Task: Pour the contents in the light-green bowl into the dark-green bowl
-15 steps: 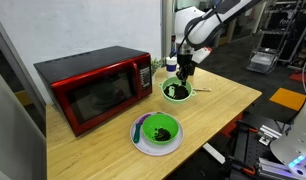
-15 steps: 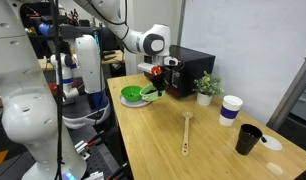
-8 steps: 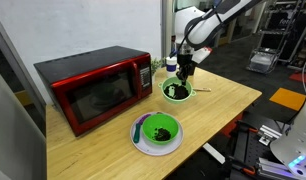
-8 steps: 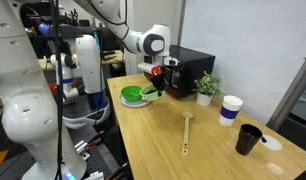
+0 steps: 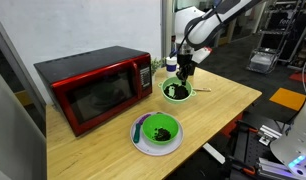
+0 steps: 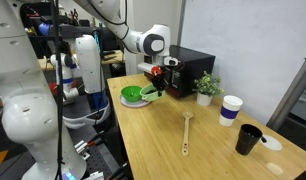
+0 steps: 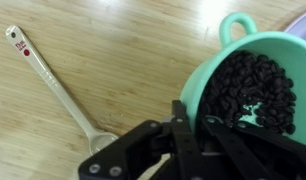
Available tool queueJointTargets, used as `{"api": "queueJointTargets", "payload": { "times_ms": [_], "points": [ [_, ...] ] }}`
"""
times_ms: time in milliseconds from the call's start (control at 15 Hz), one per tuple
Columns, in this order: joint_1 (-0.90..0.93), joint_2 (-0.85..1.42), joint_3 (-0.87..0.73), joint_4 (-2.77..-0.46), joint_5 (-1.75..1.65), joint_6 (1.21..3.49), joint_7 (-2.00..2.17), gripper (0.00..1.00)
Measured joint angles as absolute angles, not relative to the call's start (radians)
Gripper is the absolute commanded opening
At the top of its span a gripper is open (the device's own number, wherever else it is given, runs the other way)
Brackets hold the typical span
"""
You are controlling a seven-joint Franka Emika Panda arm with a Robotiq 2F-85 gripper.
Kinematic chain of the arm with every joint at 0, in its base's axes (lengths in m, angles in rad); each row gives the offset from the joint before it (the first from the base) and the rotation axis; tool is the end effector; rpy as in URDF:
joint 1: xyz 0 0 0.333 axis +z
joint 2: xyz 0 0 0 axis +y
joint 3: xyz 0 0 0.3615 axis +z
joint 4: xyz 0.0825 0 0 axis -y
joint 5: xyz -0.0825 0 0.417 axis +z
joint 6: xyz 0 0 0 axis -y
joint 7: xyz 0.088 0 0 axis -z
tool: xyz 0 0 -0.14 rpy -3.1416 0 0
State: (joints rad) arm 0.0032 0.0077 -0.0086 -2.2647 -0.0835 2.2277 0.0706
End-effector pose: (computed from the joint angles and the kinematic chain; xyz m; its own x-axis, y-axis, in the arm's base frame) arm 0.5388 -0.0077 0.3441 0.9988 -0.0249 -0.0417 -0.0221 -0.9975 0.0669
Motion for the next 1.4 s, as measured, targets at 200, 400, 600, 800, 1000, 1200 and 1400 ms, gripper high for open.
{"api": "queueJointTargets", "payload": {
  "times_ms": [200, 400, 600, 800, 1000, 1200, 1400],
  "points": [
    [0.003, 0.008, -0.009, -2.265, -0.083, 2.228, 0.071, 0.10],
    [0.003, 0.008, -0.009, -2.265, -0.083, 2.228, 0.071, 0.03],
    [0.004, 0.008, -0.006, -2.265, -0.083, 2.228, 0.071, 0.03],
    [0.016, 0.010, 0.007, -2.265, -0.083, 2.227, 0.095, 0.03],
    [0.045, 0.011, 0.036, -2.264, -0.090, 2.221, 0.177, 0.03],
    [0.076, 0.011, 0.064, -2.260, -0.116, 2.195, 0.297, 0.03],
    [0.100, 0.011, 0.085, -2.251, -0.145, 2.164, 0.411, 0.03]
  ]
}}
